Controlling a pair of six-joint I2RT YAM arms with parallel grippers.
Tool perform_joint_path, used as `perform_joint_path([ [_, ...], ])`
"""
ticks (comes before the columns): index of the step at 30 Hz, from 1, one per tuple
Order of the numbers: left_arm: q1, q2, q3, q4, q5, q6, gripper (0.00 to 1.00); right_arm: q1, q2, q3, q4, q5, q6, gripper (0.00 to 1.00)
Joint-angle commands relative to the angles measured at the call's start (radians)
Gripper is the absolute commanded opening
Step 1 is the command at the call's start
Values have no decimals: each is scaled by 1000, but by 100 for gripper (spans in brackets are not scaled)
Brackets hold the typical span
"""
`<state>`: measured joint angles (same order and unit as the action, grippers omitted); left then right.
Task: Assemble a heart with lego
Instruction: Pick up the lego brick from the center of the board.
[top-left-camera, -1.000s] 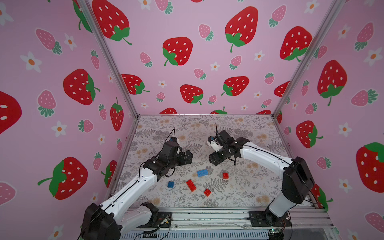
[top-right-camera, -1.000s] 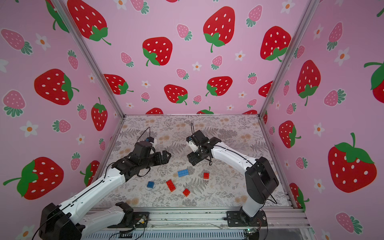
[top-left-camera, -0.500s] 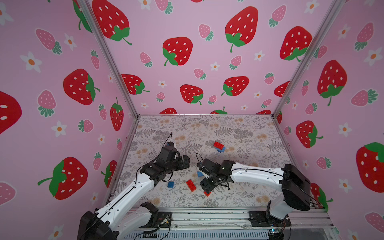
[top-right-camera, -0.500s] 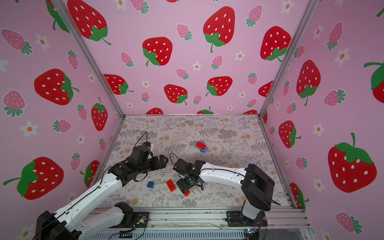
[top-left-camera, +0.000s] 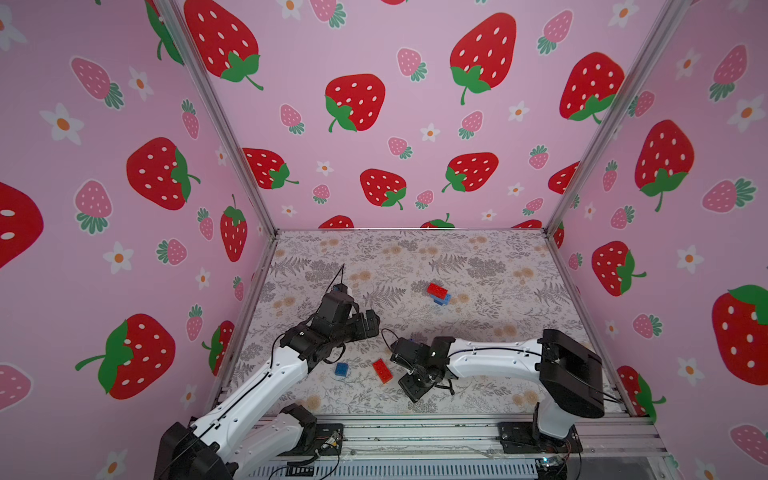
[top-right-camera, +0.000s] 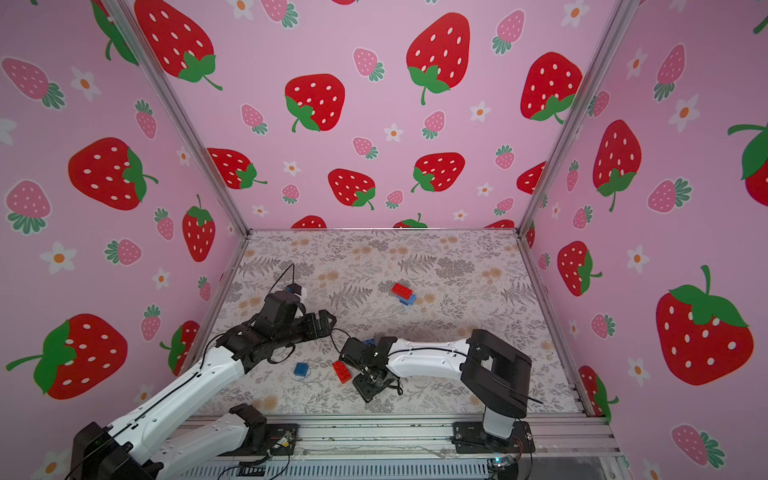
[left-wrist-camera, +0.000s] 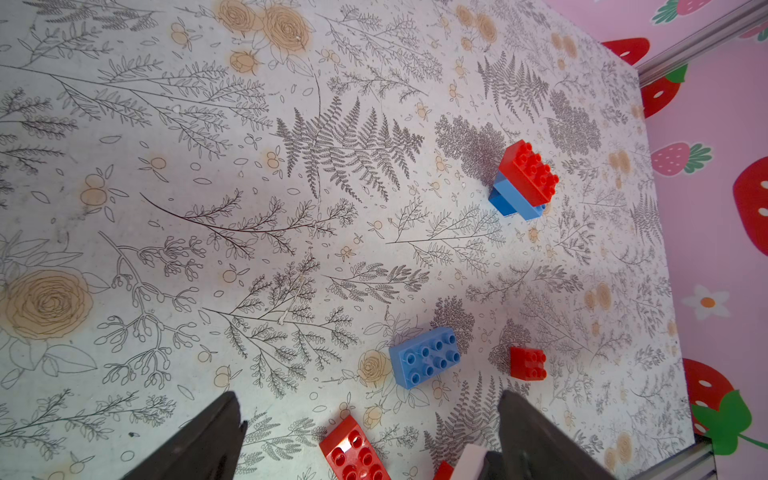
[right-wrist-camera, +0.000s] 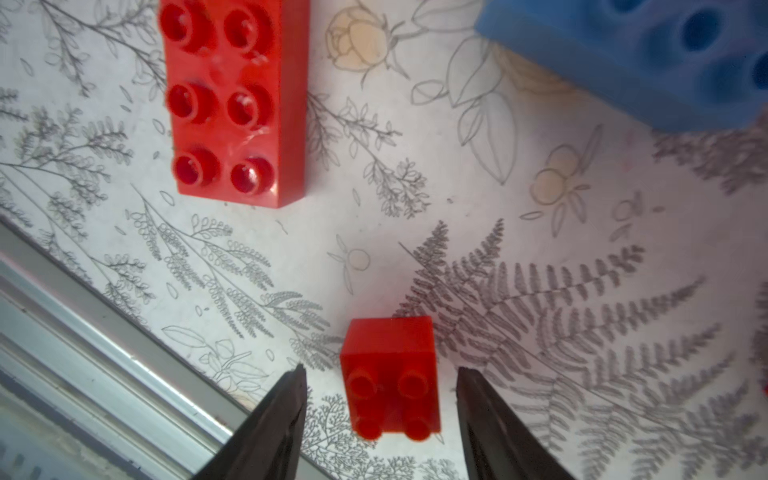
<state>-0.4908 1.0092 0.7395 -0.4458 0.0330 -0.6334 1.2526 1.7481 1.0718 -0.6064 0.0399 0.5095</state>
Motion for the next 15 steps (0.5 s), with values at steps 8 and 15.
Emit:
perform_joint_path([
  [8,4,1,-15,-2,-16,1,99,8,2,4,-25,81,-8,38],
  [15,4,9,11,9,-2,6,97,-48,-64,20,-70,93,-100,32],
])
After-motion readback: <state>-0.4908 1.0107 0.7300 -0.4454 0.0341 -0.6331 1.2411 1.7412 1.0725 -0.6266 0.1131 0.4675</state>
